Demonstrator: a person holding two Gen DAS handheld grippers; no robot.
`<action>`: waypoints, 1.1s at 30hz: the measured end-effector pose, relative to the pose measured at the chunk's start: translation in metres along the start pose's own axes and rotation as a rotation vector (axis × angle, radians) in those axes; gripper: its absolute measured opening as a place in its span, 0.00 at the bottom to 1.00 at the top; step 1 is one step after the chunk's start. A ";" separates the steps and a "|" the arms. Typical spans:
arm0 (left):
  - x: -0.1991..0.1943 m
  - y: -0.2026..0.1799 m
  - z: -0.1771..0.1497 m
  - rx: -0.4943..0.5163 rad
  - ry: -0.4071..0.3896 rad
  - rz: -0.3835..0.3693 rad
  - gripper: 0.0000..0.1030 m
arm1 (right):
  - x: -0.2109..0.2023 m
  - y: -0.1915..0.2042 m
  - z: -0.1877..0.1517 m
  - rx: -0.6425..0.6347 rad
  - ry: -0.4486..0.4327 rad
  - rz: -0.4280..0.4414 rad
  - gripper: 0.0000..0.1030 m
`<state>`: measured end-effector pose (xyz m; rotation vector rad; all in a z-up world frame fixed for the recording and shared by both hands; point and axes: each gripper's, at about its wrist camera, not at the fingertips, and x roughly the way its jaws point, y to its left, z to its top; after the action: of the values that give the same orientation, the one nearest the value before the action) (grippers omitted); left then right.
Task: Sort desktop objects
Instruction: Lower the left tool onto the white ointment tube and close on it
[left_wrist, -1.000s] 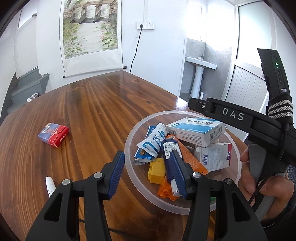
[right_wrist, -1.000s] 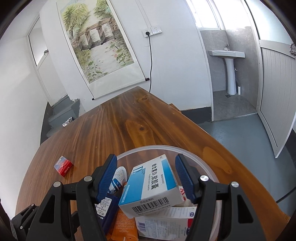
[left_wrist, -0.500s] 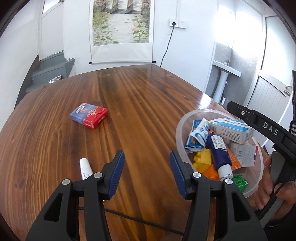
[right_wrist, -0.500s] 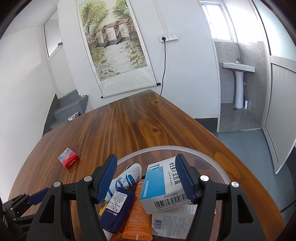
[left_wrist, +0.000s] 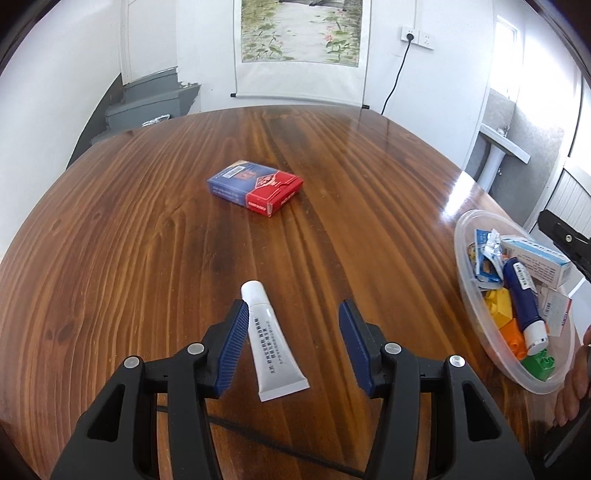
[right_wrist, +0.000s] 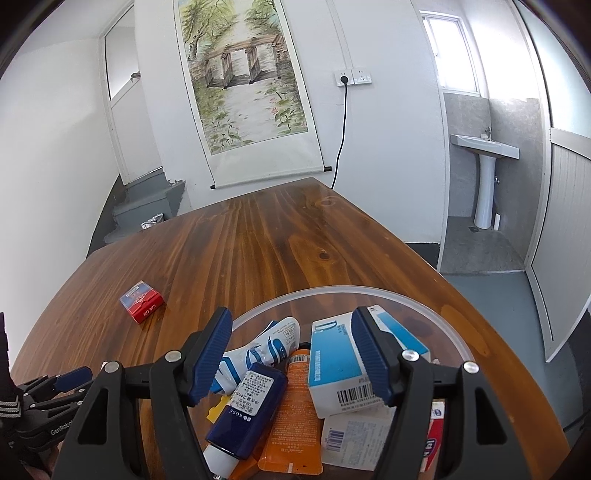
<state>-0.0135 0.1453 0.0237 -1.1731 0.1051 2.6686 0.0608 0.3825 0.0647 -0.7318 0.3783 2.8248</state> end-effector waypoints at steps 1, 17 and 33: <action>0.003 0.003 0.000 -0.010 0.011 0.014 0.53 | 0.000 0.001 -0.001 -0.004 0.001 0.001 0.69; 0.018 0.018 -0.006 -0.014 0.055 0.038 0.50 | -0.003 0.023 -0.010 -0.096 -0.018 -0.002 0.69; 0.012 0.048 -0.008 -0.013 0.053 0.019 0.21 | 0.030 0.070 -0.022 -0.219 0.156 0.168 0.78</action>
<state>-0.0266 0.0993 0.0080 -1.2528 0.1074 2.6591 0.0270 0.3139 0.0446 -1.0127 0.1607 3.0086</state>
